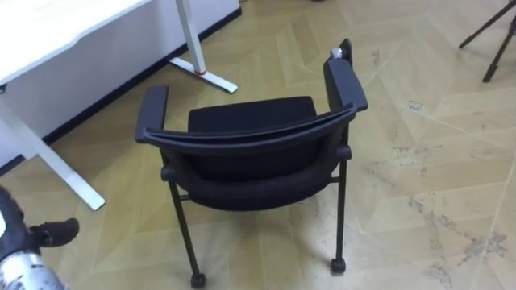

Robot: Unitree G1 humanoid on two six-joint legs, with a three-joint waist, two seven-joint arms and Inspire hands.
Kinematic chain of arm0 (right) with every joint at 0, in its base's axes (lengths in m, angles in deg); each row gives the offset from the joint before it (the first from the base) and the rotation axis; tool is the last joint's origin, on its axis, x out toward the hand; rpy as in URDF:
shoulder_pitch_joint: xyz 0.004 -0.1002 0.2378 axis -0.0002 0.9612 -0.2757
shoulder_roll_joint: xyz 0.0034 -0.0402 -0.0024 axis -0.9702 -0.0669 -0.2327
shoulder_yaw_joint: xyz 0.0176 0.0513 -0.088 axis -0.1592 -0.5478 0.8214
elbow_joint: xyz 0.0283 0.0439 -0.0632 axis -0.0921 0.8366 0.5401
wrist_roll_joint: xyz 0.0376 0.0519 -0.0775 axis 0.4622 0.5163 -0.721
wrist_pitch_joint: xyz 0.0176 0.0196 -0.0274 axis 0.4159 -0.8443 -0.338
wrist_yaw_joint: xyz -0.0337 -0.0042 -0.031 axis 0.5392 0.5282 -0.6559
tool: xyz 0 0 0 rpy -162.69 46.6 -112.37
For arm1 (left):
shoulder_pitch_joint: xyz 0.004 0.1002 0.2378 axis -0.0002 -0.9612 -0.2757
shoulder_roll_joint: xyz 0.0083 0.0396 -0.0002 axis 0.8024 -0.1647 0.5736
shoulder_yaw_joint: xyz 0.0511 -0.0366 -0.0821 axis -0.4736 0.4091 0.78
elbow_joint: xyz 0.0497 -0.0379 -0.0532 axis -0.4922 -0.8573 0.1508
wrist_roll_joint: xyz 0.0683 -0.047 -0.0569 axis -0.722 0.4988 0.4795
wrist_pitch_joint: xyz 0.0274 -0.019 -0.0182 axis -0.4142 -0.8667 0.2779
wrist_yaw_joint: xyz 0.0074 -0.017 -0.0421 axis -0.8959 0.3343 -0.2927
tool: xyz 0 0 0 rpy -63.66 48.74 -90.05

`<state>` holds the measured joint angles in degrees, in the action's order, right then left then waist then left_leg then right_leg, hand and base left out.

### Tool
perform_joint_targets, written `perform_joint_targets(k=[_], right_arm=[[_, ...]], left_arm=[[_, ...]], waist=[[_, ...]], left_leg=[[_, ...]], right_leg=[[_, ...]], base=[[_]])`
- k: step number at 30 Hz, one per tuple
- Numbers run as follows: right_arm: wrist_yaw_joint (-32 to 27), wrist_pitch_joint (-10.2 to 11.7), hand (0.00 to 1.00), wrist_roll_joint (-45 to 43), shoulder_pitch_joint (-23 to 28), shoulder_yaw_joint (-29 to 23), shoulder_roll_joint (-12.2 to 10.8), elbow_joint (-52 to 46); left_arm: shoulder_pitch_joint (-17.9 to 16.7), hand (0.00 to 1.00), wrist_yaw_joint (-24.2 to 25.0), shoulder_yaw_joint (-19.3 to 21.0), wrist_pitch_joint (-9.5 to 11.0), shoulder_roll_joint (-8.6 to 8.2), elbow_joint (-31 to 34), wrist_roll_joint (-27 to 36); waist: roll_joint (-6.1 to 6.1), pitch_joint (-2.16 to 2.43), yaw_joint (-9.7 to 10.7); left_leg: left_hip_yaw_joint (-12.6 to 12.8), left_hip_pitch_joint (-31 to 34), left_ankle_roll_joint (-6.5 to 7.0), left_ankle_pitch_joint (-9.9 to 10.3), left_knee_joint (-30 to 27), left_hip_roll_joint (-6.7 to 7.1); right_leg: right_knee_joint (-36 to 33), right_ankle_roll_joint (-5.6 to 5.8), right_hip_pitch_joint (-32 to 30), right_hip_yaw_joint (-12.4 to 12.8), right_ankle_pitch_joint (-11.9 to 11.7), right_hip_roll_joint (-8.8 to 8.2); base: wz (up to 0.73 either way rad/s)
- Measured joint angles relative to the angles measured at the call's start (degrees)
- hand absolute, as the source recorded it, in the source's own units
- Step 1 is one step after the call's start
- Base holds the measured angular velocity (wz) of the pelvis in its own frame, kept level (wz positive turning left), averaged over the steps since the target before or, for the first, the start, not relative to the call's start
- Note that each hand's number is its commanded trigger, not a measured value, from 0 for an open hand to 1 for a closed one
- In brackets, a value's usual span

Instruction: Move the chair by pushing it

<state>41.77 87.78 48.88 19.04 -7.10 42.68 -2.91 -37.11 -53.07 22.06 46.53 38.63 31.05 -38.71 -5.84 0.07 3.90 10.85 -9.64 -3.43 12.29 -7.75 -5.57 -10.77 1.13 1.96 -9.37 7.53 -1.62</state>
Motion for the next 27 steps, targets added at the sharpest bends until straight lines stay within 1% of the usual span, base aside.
perform_joint_targets(k=[1, 2, 3, 5, 6, 8, 11, 14, 17, 21, 22, 25, 27], right_arm=[[0.1, -0.1, 0.0, 0.1, 0.0, 0.0, -0.2, -0.1], [0.4, -0.2, 0.0, 0.1, 0.0, -0.1, -0.1, -0.1], [0.5, -0.5, 0.0, 0.1, 0.0, -0.1, -0.1, -0.3], [0.6, -1.2, 0.0, 1.5, -0.1, 0.2, -0.1, -1.7], [0.8, -1.2, 0.0, 2.4, -0.1, 0.5, -0.1, -2.0], [1.6, -1.2, 0.0, 4.5, -0.8, 2.1, -0.2, -2.0], [2.8, -1.2, 0.0, 4.4, -1.5, 2.6, -0.4, -2.0], [3.3, -1.2, 0.0, 4.4, -1.6, 2.9, -0.4, -2.0], [3.3, -1.2, 0.0, 4.6, -1.6, 4.0, -0.4, -2.0], [4.0, -1.3, 0.0, 6.4, -1.7, 5.0, -0.7, -2.0], [4.6, -1.6, 0.0, 6.9, -1.7, 5.0, -0.7, -2.0], [4.7, -2.3, 0.0, 7.3, -1.7, 5.1, -0.7, -2.0], [4.7, -2.4, 0.0, 8.3, -1.7, 5.7, -0.7, -2.0]], left_arm=[[0.0, 0.0, 0.0, -0.9, -0.2, 0.01, 2.1, -3.5], [0.0, 0.0, 0.0, -1.6, -0.5, 0.01, 4.0, -6.9], [0.0, 0.0, 0.0, -2.1, -0.6, 0.01, 4.8, -8.4], [0.1, 0.0, -0.1, -4.8, -1.5, 0.02, 6.9, -12.4], [0.3, 0.0, -0.1, -5.7, -1.7, 0.02, 7.0, -12.8], [0.2, 0.0, 0.1, -9.6, -2.1, -0.02, 7.1, -13.4], [0.4, 0.0, 1.1, -12.6, -2.4, -0.22, 7.0, -14.7], [0.4, 0.0, 1.5, -13.2, -2.6, -0.8, 7.0, -17.0], [0.5, 0.0, 1.6, -13.9, -2.8, -0.91, 7.1, -18.1], [1.4, 0.0, 2.6, -16.6, -3.8, -1.02, 7.5, -19.5], [1.7, 0.0, 2.9, -17.3, -4.2, -1.03, 7.8, -19.5], [2.8, 0.0, 3.7, -18.3, -5.1, -1.01, 8.3, -19.5], [2.9, 0.0, 3.8, -18.4, -5.3, -1.01, 8.8, -19.7]], waist=[[0.26, -0.17, 0.4], [0.33, -0.22, 0.5], [0.37, -0.21, 0.5], [0.39, -0.14, 0.9], [0.37, -0.13, 1.1], [0.43, -0.14, 2.2], [0.46, -0.15, 3.3], [0.56, -0.19, 3.8], [0.65, -0.23, 4.1], [0.62, -0.21, 4.0], [0.58, -0.18, 4.0], [0.42, -0.15, 4.0], [0.38, -0.13, 4.0]], left_leg=[[0.2, 0.1, 0.0, 0.0, 0.0, 0.0], [0.3, 0.1, 0.0, 0.0, 0.0, 0.08], [0.5, 0.1, 0.0, 0.0, 0.0, 0.1], [1.2, 0.1, 0.0, 0.0, 0.0, 0.22], [1.2, 0.1, 0.0, 0.0, 0.0, 0.23], [1.3, 0.2, 0.0, 0.0, 0.0, 0.23], [1.3, 0.4, 0.0, 0.0, 0.0, 0.22], [1.6, 0.4, 0.0, 0.0, 0.0, 0.22], [1.6, 0.4, 0.0, 0.0, 0.0, 0.23], [1.7, 0.4, 0.0, 0.0, 0.1, 0.23], [1.7, 0.4, 0.0, 0.0, 0.1, 0.23], [1.7, 0.4, 0.0, 0.0, 0.1, 0.23], [1.7, 0.4, 0.0, 0.0, 0.1, 0.23]], right_leg=[[0.0, 0.01, -0.1, 0.4, 0.0, 0.02], [0.0, 0.08, -0.2, 0.6, 0.1, -0.01], [0.0, 0.12, -0.3, 0.7, 0.1, -0.03], [-0.1, 0.18, -0.6, 1.0, 0.1, -0.05], [-0.1, 0.18, -0.6, 1.0, 0.1, -0.06], [-0.1, 0.21, -0.6, 1.0, 0.1, -0.02], [0.0, 0.21, -0.8, 1.2, 0.1, 0.0], [0.0, 0.22, -0.9, 1.4, 0.1, 0.0], [0.1, 0.22, -0.9, 1.4, 0.1, 0.03], [0.1, 0.22, -0.9, 1.4, 0.1, 0.02], [0.1, 0.22, -0.9, 1.4, 0.1, 0.02], [0.1, 0.22, -0.9, 1.3, 0.1, 0.0], [0.1, 0.22, -0.9, 1.3, 0.1, 0.01]], base=[[-0.04], [-0.06], [-0.11], [-0.13], [-0.06], [0.0], [0.0], [-0.03], [-0.01], [0.0], [0.0], [0.0], [0.0]])
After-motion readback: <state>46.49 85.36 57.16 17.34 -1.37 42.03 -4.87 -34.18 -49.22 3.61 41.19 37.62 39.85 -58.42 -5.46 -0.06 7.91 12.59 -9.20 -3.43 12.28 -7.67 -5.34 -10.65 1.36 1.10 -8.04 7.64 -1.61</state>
